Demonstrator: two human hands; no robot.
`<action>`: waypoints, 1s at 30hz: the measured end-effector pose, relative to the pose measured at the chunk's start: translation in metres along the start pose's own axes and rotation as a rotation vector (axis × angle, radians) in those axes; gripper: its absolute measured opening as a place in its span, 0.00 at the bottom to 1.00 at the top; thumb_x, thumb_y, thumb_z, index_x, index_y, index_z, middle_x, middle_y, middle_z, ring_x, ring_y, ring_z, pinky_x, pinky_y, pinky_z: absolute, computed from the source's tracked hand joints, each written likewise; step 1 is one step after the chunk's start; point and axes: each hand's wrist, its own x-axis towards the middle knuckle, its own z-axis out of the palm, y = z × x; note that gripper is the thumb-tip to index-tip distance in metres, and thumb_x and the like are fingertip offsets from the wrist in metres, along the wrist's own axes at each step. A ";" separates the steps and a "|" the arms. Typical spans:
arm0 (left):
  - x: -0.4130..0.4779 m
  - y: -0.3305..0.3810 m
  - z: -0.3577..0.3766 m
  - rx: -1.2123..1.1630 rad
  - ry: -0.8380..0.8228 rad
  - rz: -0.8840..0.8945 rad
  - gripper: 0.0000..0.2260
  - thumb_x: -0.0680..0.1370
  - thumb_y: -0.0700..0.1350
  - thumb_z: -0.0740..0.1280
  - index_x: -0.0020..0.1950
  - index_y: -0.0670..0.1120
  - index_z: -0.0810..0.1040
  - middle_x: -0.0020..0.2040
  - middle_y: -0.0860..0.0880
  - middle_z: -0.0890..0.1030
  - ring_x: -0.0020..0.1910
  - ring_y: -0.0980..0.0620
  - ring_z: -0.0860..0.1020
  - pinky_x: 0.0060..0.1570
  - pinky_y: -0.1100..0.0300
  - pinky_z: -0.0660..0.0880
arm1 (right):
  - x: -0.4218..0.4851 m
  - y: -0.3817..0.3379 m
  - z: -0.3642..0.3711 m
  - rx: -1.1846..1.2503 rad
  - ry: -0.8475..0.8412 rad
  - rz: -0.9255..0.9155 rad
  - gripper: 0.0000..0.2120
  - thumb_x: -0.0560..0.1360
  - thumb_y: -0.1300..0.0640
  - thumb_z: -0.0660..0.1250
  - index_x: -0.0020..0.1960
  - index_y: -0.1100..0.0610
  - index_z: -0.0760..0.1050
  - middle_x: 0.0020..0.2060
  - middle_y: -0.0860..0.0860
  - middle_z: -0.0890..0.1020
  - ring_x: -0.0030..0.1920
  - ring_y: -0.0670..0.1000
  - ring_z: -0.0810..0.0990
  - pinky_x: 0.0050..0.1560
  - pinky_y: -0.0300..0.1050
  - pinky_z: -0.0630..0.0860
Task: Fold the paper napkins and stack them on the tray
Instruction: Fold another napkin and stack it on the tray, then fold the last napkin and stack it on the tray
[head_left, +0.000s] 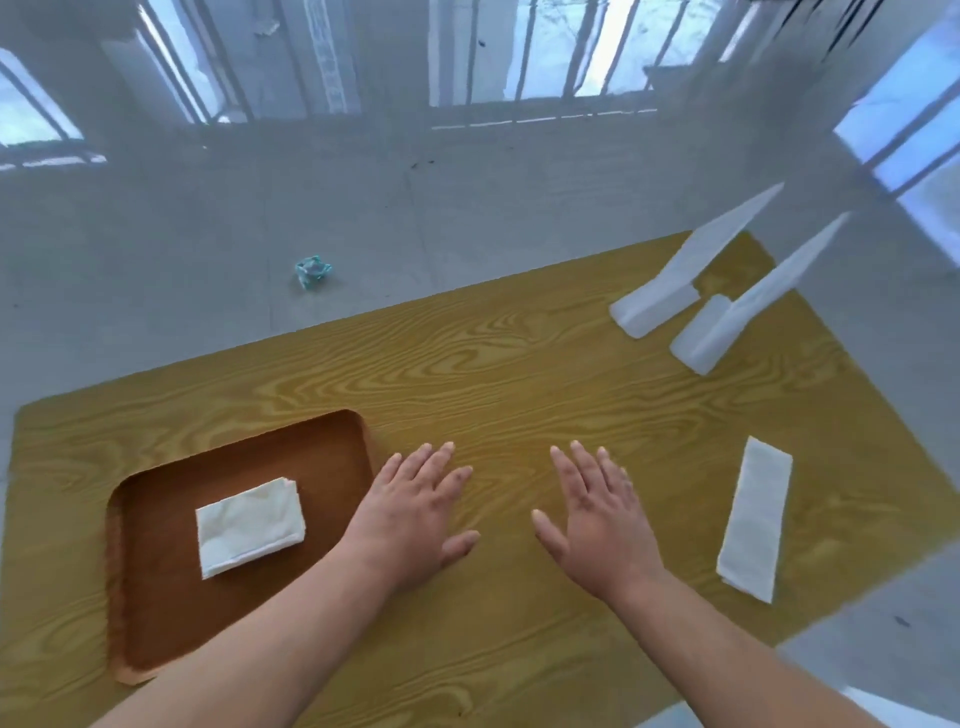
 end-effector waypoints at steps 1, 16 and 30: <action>0.011 0.011 0.001 0.012 -0.019 0.019 0.39 0.79 0.72 0.52 0.86 0.55 0.50 0.87 0.48 0.45 0.85 0.47 0.44 0.82 0.44 0.44 | -0.004 0.021 -0.002 0.011 0.010 0.060 0.38 0.78 0.31 0.49 0.82 0.45 0.43 0.83 0.51 0.50 0.82 0.56 0.43 0.80 0.58 0.45; 0.065 0.067 0.000 -0.067 -0.024 0.024 0.37 0.80 0.70 0.55 0.85 0.55 0.51 0.87 0.51 0.49 0.84 0.49 0.49 0.81 0.47 0.50 | -0.009 0.104 -0.015 0.131 0.013 0.373 0.35 0.82 0.38 0.54 0.81 0.56 0.52 0.81 0.62 0.55 0.81 0.61 0.51 0.80 0.58 0.51; 0.018 -0.002 0.002 -0.026 0.002 -0.192 0.31 0.82 0.67 0.55 0.84 0.58 0.57 0.87 0.49 0.51 0.83 0.45 0.54 0.80 0.45 0.53 | 0.010 -0.043 0.006 0.207 -0.165 -0.516 0.27 0.78 0.59 0.59 0.78 0.58 0.64 0.73 0.57 0.72 0.77 0.57 0.65 0.78 0.58 0.56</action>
